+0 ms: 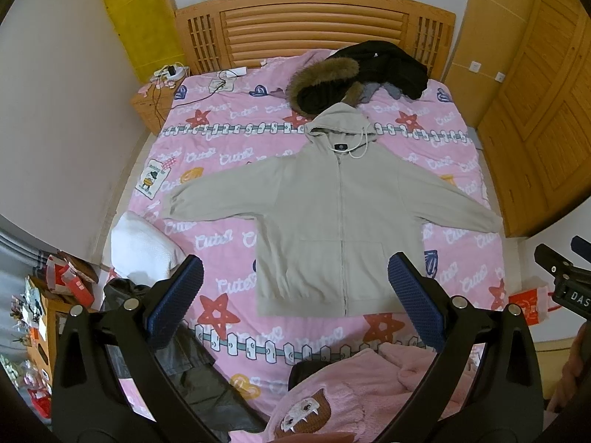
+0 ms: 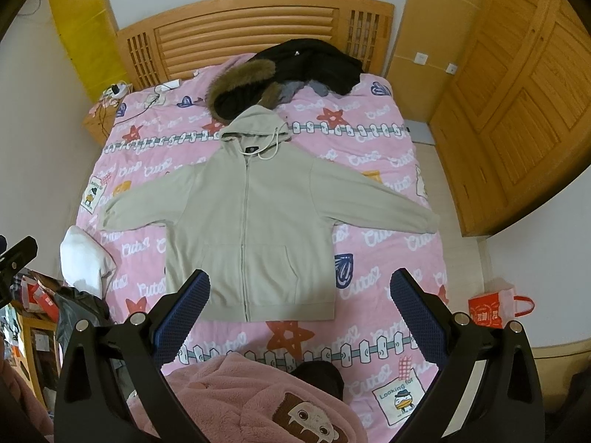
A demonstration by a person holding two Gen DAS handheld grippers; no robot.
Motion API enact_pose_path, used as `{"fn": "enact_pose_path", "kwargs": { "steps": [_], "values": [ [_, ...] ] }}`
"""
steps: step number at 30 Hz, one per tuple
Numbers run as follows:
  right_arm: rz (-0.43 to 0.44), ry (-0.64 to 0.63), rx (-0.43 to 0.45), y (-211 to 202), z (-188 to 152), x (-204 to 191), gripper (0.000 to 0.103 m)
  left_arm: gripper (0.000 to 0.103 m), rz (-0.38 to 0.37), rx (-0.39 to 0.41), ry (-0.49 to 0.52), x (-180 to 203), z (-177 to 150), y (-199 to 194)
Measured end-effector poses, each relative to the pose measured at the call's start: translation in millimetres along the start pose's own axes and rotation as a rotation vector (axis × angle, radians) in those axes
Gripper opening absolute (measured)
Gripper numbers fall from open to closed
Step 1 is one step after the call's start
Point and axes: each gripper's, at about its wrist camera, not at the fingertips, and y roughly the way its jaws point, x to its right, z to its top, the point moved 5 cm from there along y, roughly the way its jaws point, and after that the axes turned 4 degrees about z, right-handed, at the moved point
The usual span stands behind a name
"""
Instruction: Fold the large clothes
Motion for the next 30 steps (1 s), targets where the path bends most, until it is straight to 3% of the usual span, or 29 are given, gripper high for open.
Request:
{"fn": "enact_pose_path", "kwargs": {
  "steps": [15,21,30],
  "values": [
    [0.002,-0.001,-0.003,-1.1,-1.1,-1.5,0.095,0.097,0.007,-0.006,-0.005,6.0,-3.3,0.9],
    [0.016,-0.012,-0.002,0.2,-9.8,-16.0,0.095,0.097,0.019,-0.013,-0.011,15.1,-19.4,-3.9],
    [0.072,-0.066,-0.007,8.8,-7.5,6.2,0.095,0.097,0.059,-0.033,-0.055,24.7,-16.2,-11.5]
  ]
}}
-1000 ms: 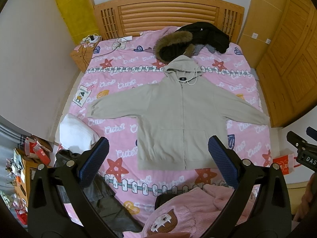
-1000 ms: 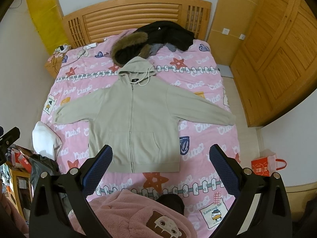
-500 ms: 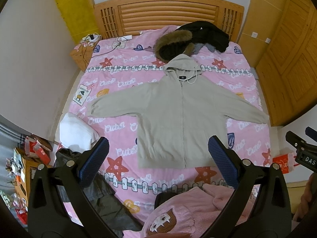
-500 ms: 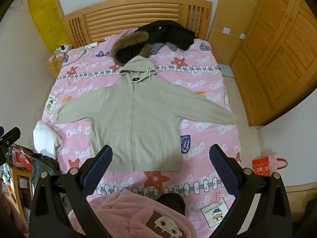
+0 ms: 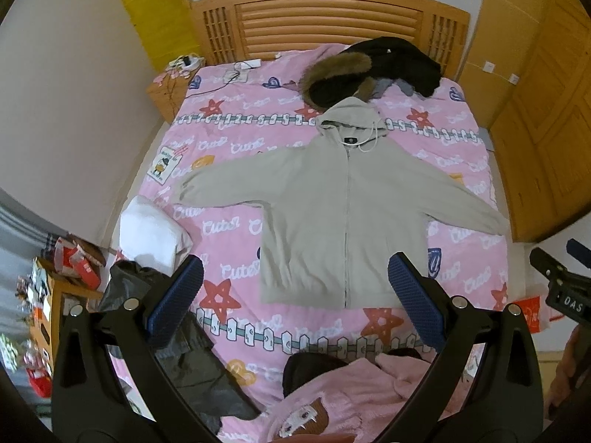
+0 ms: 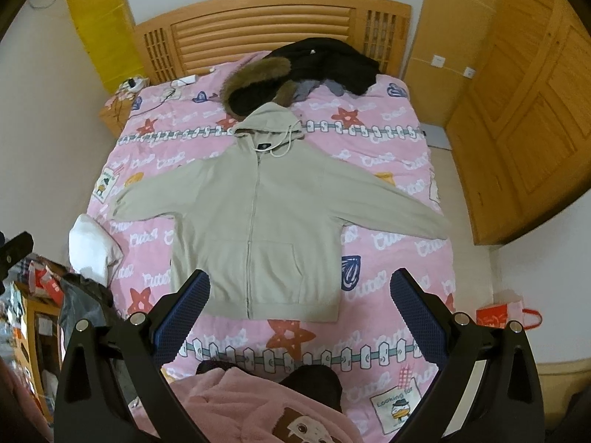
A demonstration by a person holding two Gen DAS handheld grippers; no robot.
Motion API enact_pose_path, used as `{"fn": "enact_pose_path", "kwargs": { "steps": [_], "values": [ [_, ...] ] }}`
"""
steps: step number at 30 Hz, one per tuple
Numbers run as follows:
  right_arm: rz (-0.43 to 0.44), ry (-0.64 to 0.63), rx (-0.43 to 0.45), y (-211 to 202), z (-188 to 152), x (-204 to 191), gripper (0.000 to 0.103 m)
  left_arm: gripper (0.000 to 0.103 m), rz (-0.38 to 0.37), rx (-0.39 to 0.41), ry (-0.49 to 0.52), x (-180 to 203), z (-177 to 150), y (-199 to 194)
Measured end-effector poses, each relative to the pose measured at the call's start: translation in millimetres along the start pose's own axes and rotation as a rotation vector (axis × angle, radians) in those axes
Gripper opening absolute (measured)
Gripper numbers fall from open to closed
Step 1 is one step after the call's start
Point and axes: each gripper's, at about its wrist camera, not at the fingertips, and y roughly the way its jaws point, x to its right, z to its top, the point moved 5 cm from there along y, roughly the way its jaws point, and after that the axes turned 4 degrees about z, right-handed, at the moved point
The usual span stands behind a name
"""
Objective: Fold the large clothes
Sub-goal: 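Reach the left tool to the hoodie sleeve cuff and close on it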
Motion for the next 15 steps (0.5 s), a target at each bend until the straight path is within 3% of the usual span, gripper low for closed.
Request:
{"fn": "enact_pose_path", "kwargs": {
  "steps": [9,15],
  "values": [
    [0.03,-0.153,0.058,6.9,21.7,30.7,0.095,0.097,0.007,0.049,-0.096,15.0,13.8,5.0],
    [0.099,-0.214,0.111,27.8,49.9,0.0,0.095,0.097,0.086,0.054,-0.172,-38.6,34.5,40.7]
  ]
}}
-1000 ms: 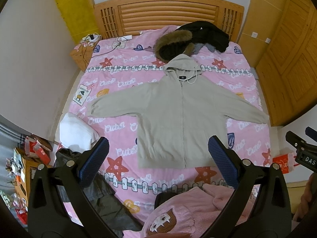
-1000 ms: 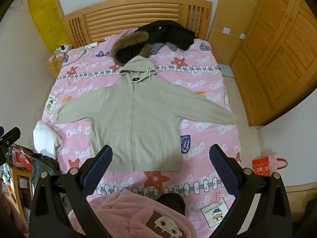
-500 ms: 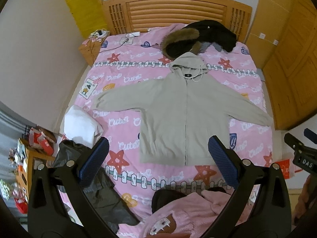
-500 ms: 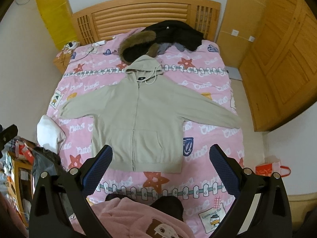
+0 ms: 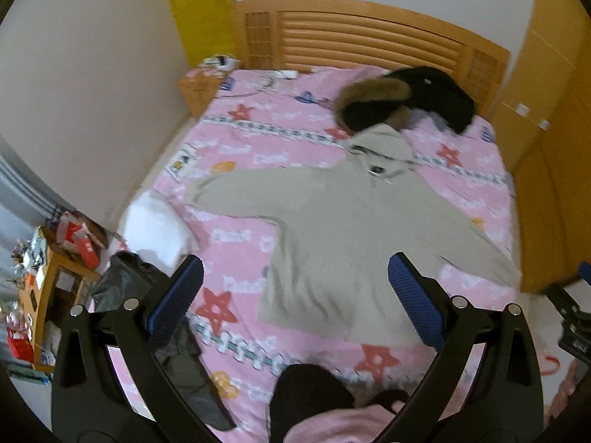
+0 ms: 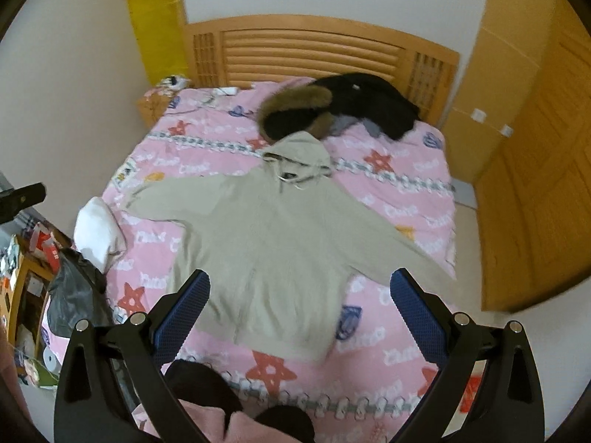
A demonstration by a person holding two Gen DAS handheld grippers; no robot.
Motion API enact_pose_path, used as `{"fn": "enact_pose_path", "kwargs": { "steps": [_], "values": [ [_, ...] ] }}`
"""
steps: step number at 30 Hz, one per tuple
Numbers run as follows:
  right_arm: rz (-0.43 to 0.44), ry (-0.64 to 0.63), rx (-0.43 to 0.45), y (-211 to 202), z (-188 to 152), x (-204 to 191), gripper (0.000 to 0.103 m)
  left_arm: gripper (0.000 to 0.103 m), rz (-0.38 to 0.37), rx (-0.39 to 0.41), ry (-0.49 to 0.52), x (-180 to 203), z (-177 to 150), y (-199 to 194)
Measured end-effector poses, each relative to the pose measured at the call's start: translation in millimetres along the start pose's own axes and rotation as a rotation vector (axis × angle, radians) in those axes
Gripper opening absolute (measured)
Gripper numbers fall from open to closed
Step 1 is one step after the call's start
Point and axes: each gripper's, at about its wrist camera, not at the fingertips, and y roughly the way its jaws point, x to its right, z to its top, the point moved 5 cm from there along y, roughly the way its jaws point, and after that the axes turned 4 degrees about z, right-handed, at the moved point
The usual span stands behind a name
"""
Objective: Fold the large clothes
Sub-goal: 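Reach the left tool to the hoodie sleeve cuff and close on it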
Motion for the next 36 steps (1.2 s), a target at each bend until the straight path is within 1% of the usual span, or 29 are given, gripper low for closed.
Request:
{"fn": "enact_pose_path", "kwargs": {
  "steps": [2,3,6,8,9,11,12,13,15,16,18,19,20,21,22,23,24,26,28,30,31,34,36],
  "values": [
    [0.012,-0.011,0.012,10.6,10.8,-16.2,0.095,0.097,0.007,-0.005,-0.019,-20.3,9.7,16.4],
    [0.019,-0.013,0.018,18.2,16.7,-26.2,0.095,0.097,0.001,-0.01,-0.032,-37.2,19.5,32.4],
    [0.022,-0.005,0.025,41.8,35.1,-54.0,0.095,0.097,-0.01,-0.034,-0.043,-64.7,40.6,71.2],
    [0.019,0.016,0.026,58.5,49.0,-70.2,0.095,0.097,-0.023,-0.077,-0.064,-92.8,59.9,112.7],
    [0.033,0.036,0.027,69.8,57.4,-79.6,0.095,0.097,-0.035,-0.095,-0.075,-99.8,66.1,128.1],
    [0.051,0.061,0.018,93.7,72.0,-99.3,0.095,0.097,-0.076,-0.134,-0.117,-122.4,78.8,172.2],
    [0.06,0.065,0.015,109.9,80.4,-112.0,0.095,0.097,-0.109,-0.155,-0.15,-136.0,85.5,201.9],
    [0.072,0.062,0.018,121.2,86.3,-121.6,0.095,0.097,-0.123,-0.173,-0.175,-147.1,88.8,227.5],
    [0.084,0.043,0.02,158.0,100.3,-148.4,0.095,0.097,-0.126,-0.199,-0.223,-164.8,92.9,271.4],
    [0.086,0.035,0.017,170.9,103.1,-156.8,0.095,0.097,-0.133,-0.212,-0.259,-178.0,95.0,305.8],
    [0.087,0.017,0.0,209.9,111.2,-180.0,0.095,0.097,-0.157,-0.244,-0.34,-198.1,93.6,368.0],
    [0.091,0.015,-0.005,222.6,111.7,-187.4,0.095,0.097,-0.157,-0.259,-0.367,-202.1,92.8,391.4],
    [0.093,0.013,-0.016,240.4,112.5,-196.8,0.095,0.097,-0.133,-0.275,-0.396,-212.7,90.3,421.7],
    [0.091,0.011,-0.027,252.6,112.4,-203.4,0.095,0.097,-0.092,-0.294,-0.431,-226.3,84.8,458.8],
    [0.091,0.011,-0.045,269.5,109.7,-209.4,0.095,0.097,-0.071,-0.306,-0.447,-235.3,81.1,481.0],
    [0.093,0.01,-0.061,284.4,107.1,-214.1,0.095,0.097,-0.048,-0.323,-0.466,-245.0,74.9,512.6],
    [0.092,0.009,-0.067,293.8,105.4,-219.2,0.095,0.097,-0.038,-0.337,-0.472,-250.0,70.4,533.1],
    [0.086,0.019,-0.089,317.8,97.1,-222.6,0.095,0.097,0.043,-0.377,-0.46,-268.8,57.8,595.5],
    [0.084,0.035,-0.11,336.0,89.0,-223.7,0.095,0.097,0.086,-0.432,-0.443,-281.0,47.6,645.1],
    [0.081,0.046,-0.124,354.4,82.8,-225.0,0.095,0.097,0.093,-0.468,-0.452,-289.3,39.4,679.8],
    [0.068,0.044,-0.132,367.2,77.8,-223.2,0.095,0.097,0.098,-0.483,-0.461,-294.0,33.4,703.5],
    [0.039,0.039,-0.162,397.2,69.8,-224.1,0.095,0.097,0.111,-0.511,-0.467,-298.4,20.7,744.3],
    [0.039,0.052,-0.181,416.8,62.8,-225.0,0.095,0.097,0.123,-0.516,-0.475,-301.7,14.6,767.7]
  ]
}}
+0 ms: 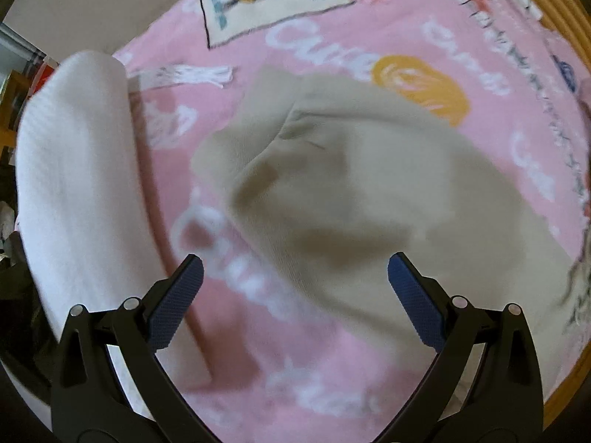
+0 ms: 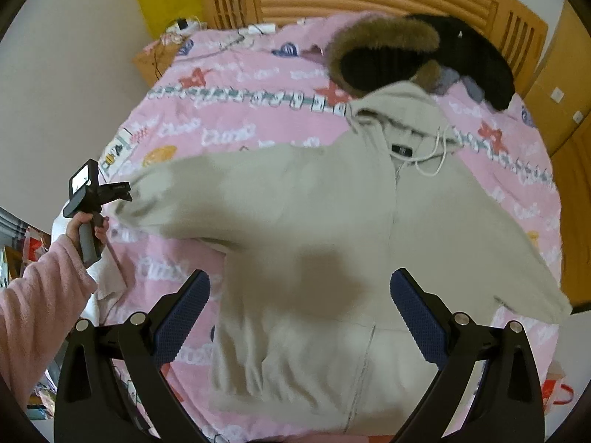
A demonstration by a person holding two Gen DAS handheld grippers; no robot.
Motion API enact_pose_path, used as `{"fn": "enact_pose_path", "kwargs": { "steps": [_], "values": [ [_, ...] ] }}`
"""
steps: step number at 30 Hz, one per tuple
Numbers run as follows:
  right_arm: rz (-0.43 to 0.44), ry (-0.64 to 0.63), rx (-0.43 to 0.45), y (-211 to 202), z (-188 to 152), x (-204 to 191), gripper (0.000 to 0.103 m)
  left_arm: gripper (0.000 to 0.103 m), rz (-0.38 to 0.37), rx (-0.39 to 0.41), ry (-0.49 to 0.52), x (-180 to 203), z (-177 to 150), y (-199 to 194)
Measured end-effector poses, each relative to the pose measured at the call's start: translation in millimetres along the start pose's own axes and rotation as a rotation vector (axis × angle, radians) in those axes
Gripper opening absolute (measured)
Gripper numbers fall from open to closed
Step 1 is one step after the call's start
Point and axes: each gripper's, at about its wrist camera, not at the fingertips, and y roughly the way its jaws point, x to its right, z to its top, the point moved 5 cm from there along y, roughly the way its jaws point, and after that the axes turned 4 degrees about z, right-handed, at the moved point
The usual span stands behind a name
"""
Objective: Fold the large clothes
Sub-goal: 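Reach the left tool to the hoodie sleeve cuff and close on it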
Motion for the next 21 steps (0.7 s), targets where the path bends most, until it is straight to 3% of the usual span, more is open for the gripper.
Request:
{"fn": "enact_pose_path", "kwargs": {
  "steps": [2,4,6,8,10,12,15,17,18,21],
  "values": [
    [0.003,-0.002,-0.006,15.3,-1.7,-3.8,0.095,0.096,-0.001,0.005,-0.002,-1.0,5.9,12.9],
    [-0.007,-0.024,-0.01,29.9,-5.0,-8.5,0.095,0.087,0.0,0.015,0.008,0.5,8.8,20.8],
    [-0.014,-0.057,-0.007,43.5,-9.3,-14.9,0.095,0.059,-0.011,0.012,0.026,4.3,10.9,24.9],
    [-0.023,-0.08,-0.022,57.4,-13.5,-18.9,0.095,0.037,-0.009,0.0,0.053,10.1,12.6,29.4],
    [-0.029,-0.094,-0.028,71.2,-17.0,-20.4,0.095,0.025,-0.009,0.009,0.064,13.5,14.3,29.4],
    [-0.025,-0.117,-0.001,90.6,-20.0,-19.6,0.095,0.006,-0.005,0.023,0.055,14.9,15.0,26.2],
    [-0.054,-0.154,0.058,126.9,-18.5,-10.9,0.095,0.003,-0.036,0.072,0.042,20.0,14.2,7.8],
    [-0.09,-0.15,0.041,175.1,-19.3,1.0,0.084,0.003,-0.045,0.111,0.043,22.7,11.2,-9.8],
    [-0.078,-0.136,0.024,189.8,-20.4,3.3,0.069,0.003,-0.041,0.138,0.049,24.7,8.8,-19.9],
    [0.045,0.0,-0.079,252.2,-26.3,17.9,0.062,0.002,-0.076,0.212,0.069,33.1,2.4,-46.3]
  ]
}}
